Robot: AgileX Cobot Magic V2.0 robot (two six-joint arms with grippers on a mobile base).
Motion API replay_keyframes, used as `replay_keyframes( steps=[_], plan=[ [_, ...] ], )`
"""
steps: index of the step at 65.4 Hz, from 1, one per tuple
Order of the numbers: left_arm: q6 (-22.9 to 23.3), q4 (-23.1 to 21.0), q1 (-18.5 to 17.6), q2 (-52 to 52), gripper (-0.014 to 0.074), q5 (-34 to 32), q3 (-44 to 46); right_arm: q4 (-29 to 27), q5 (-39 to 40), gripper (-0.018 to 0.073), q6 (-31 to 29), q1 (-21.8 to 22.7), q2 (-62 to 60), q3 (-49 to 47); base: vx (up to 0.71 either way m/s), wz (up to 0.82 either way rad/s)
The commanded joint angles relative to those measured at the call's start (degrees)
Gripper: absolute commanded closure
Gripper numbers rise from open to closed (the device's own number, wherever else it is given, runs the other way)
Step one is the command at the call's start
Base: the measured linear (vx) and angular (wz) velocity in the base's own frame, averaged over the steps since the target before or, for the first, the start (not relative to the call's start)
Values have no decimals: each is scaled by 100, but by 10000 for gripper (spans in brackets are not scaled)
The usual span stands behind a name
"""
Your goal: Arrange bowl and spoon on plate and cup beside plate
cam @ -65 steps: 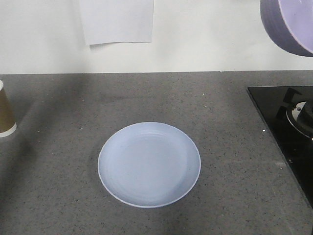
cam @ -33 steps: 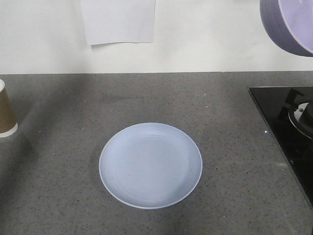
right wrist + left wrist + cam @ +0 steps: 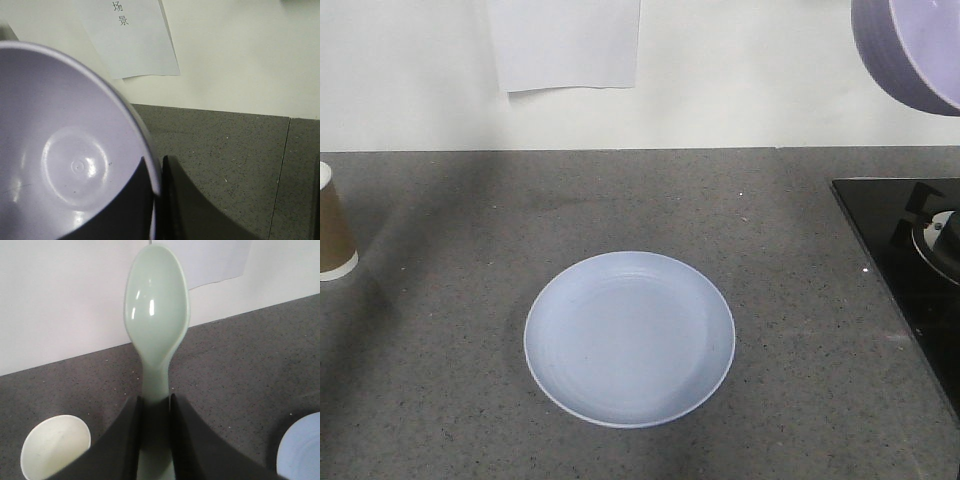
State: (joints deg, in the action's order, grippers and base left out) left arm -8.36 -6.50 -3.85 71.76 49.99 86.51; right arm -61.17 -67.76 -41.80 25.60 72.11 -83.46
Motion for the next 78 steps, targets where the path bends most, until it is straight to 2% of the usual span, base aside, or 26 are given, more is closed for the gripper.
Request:
replay_keyframes(
  steps=[1,78],
  plan=[
    [42,-75,-22,-134,603,-382,153,-370,191,565,-47,23,-141,-166,0,0],
    [42,-74,-22,-134,603,-377,153,-370,191,565,-47,23,-141,-166,0,1]
  ],
)
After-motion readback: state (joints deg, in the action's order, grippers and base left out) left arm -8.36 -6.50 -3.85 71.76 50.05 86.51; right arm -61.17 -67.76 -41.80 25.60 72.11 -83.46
